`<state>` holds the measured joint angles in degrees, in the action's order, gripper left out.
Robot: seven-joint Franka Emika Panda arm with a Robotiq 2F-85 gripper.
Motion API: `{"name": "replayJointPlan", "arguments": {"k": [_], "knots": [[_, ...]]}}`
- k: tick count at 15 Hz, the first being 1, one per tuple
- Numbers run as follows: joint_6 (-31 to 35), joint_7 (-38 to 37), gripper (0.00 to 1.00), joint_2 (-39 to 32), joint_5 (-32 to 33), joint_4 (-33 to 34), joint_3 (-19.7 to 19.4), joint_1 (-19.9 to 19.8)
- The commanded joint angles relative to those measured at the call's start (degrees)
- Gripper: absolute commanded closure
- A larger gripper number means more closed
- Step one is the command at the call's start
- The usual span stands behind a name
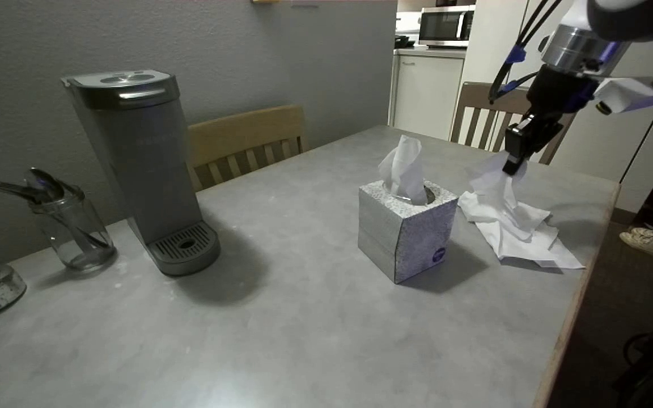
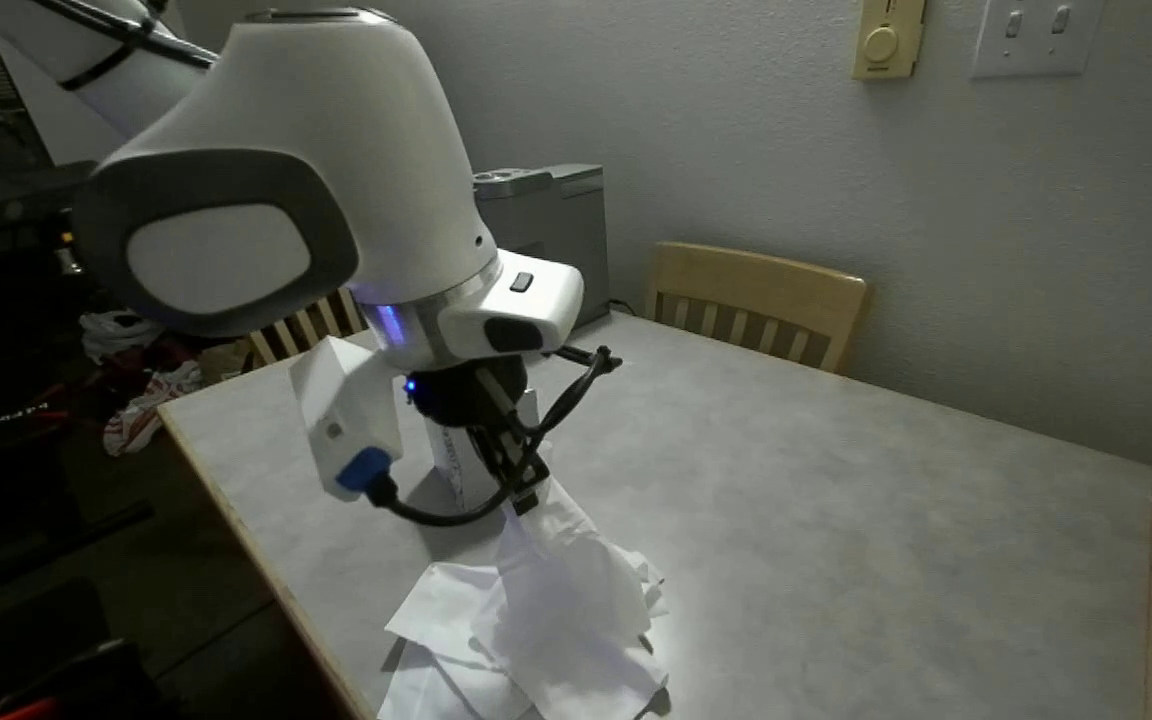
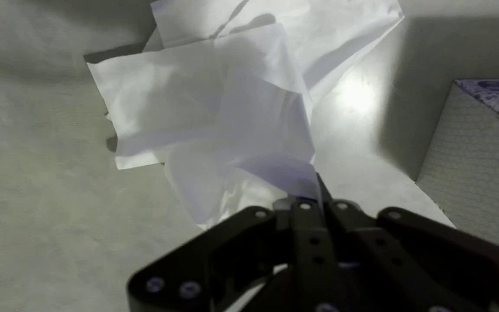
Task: Take a tissue paper from the tissue box and put it on the table
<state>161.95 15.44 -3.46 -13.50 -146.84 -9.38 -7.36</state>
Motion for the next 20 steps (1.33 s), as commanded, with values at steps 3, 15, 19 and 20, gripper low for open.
{"name": "replayJointPlan", "arguments": {"k": [3, 15, 19, 20], "knots": [[1.0, 12.6, 0.73, -5.5, -13.1, 3.6, 2.8, -1.2], [-3.1, -4.4, 0.0, -0.3, 9.7, 6.3, -1.3, 0.1], [-8.2, -15.4, 0.0, 5.6, 21.0, 8.3, -0.1, 0.6], [-9.8, -17.3, 0.0, 7.2, 22.8, 9.0, 0.5, 0.7]]}}
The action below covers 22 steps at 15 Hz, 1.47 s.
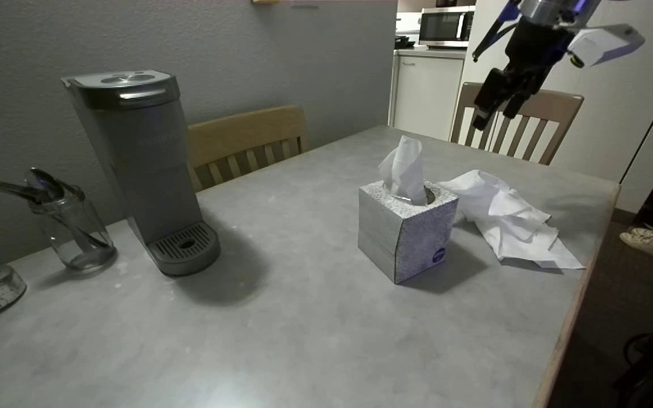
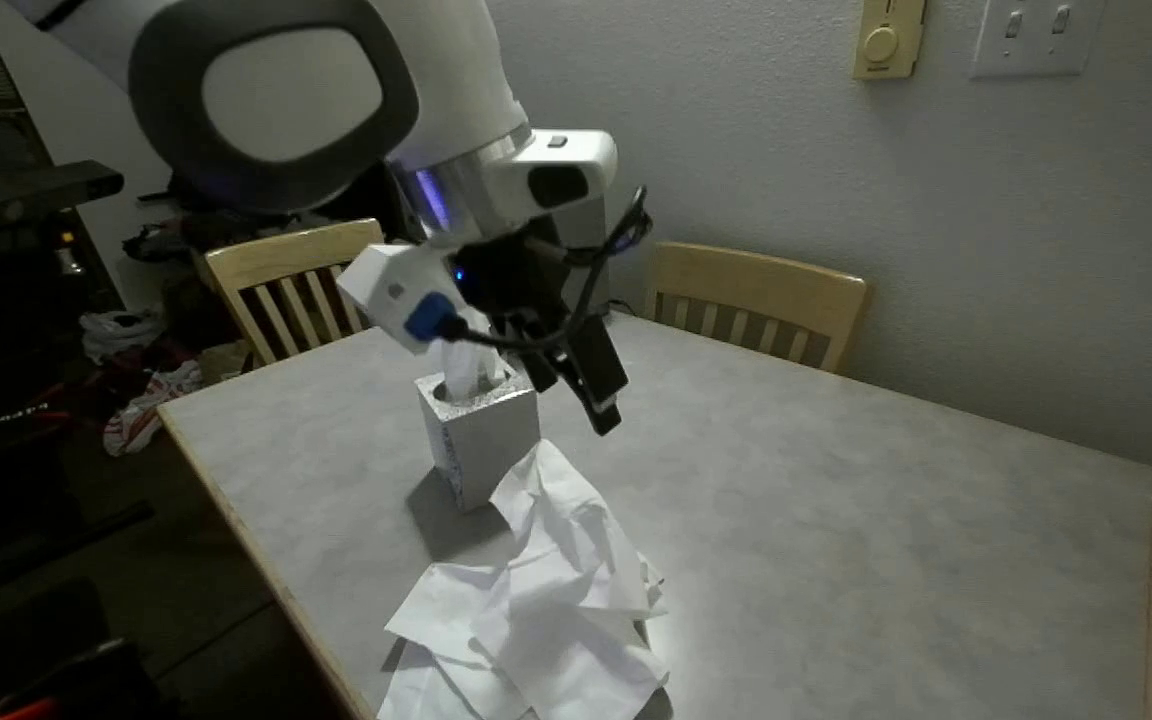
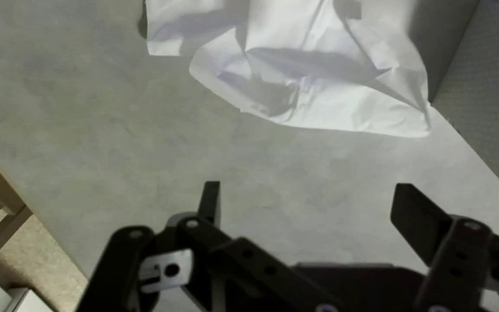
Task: Take a tissue paper from the tissue box and put it on the table
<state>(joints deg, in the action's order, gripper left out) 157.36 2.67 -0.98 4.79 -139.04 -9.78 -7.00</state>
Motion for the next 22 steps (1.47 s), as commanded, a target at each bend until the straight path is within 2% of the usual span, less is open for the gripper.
{"name": "replayJointPlan", "arguments": {"k": [1, 5, 10, 13, 17, 18, 19, 22], "knots": [[-6.9, -5.5, 0.0, 6.3, 5.4, 2.0, 1.7, 0.4], [-10.9, -7.2, 0.0, 10.5, 6.3, 4.5, 4.5, 0.7], [-11.8, -6.3, 0.0, 12.3, 5.1, 6.3, 6.9, 1.6], [-11.0, -3.8, 0.0, 11.6, 0.4, 6.8, 7.0, 3.8], [-10.3, 2.9, 0.0, 9.6, -9.2, 7.4, 6.9, 8.1], [-10.3, 3.2, 0.0, 9.2, -10.0, 7.6, 7.2, 8.6], [-10.1, 0.7, 0.0, 11.2, -7.6, 6.1, 7.5, 7.4], [-10.0, 1.1, 0.0, 10.2, -8.6, 6.5, 7.8, 8.3]]}}
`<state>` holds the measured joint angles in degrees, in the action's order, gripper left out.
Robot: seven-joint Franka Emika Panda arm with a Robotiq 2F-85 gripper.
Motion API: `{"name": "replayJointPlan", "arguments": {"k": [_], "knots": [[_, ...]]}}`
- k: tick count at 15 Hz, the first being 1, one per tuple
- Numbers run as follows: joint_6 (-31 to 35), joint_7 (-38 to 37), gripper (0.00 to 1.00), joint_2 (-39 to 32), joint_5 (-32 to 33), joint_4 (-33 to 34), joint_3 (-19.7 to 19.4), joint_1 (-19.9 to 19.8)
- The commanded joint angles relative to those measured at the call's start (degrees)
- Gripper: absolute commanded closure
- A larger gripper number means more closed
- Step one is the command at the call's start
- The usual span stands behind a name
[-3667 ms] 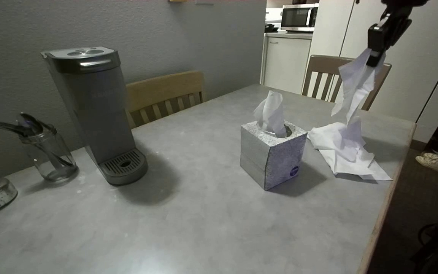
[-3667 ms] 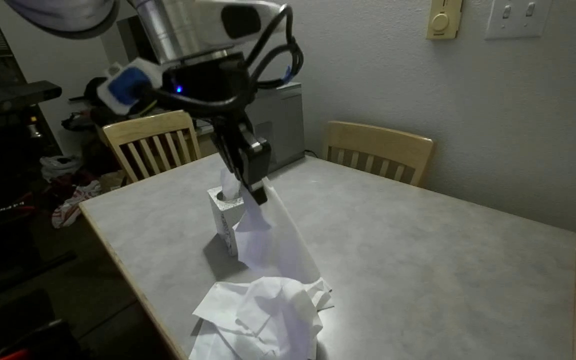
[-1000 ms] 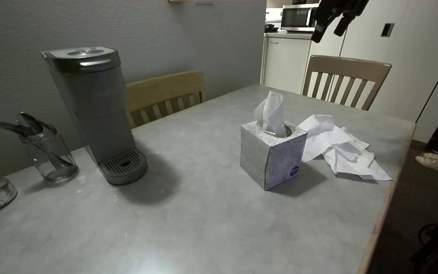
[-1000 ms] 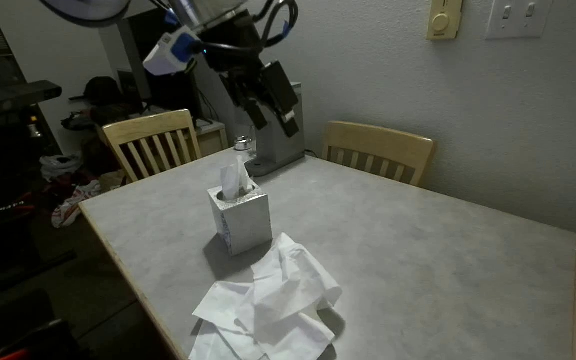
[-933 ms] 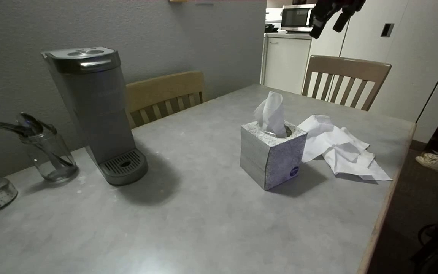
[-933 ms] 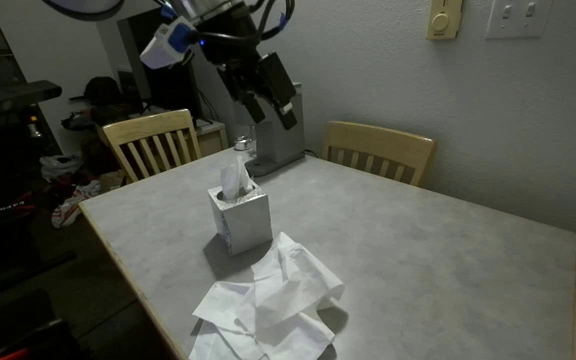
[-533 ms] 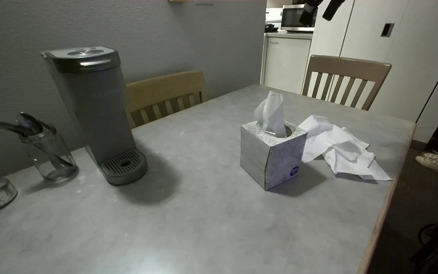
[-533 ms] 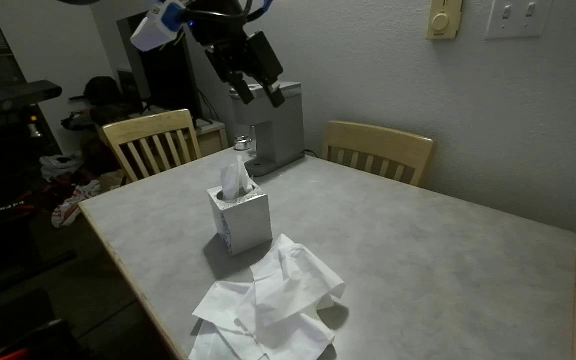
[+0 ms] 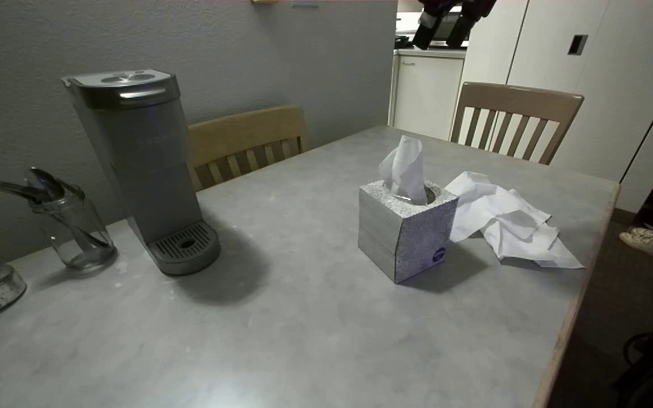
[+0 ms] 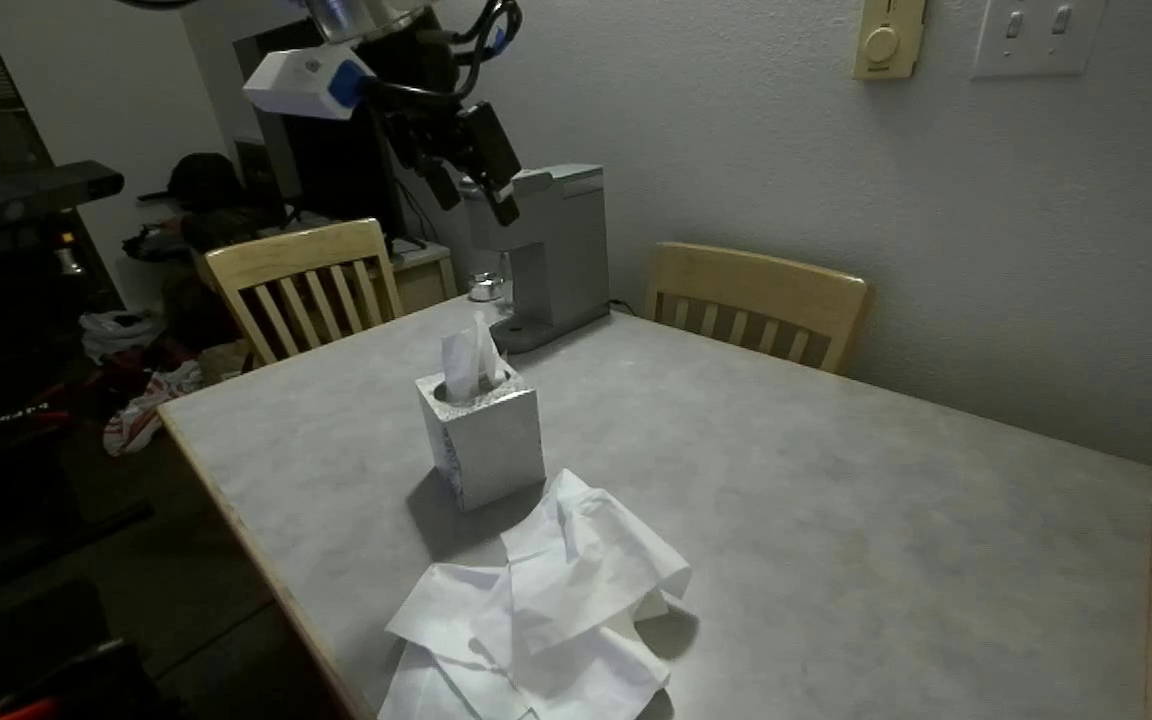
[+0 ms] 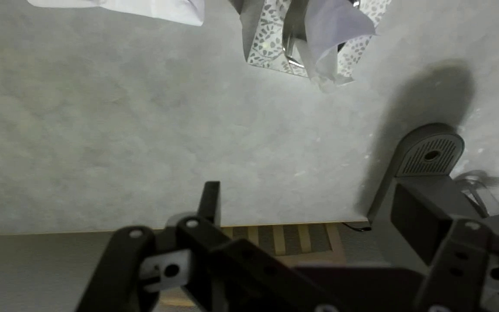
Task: Take a tissue paper from the tissue box and put it on the table
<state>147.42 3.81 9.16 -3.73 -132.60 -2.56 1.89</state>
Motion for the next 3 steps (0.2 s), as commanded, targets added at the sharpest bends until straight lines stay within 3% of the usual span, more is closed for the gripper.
{"name": "replayJointPlan", "arguments": {"k": [1, 3], "knots": [[-0.1, 0.0, 0.0, -0.1, -0.1, 0.1, 0.6, -0.6], [-0.1, 0.0, 0.0, -0.2, -0.1, 0.3, 0.6, -0.6]]}}
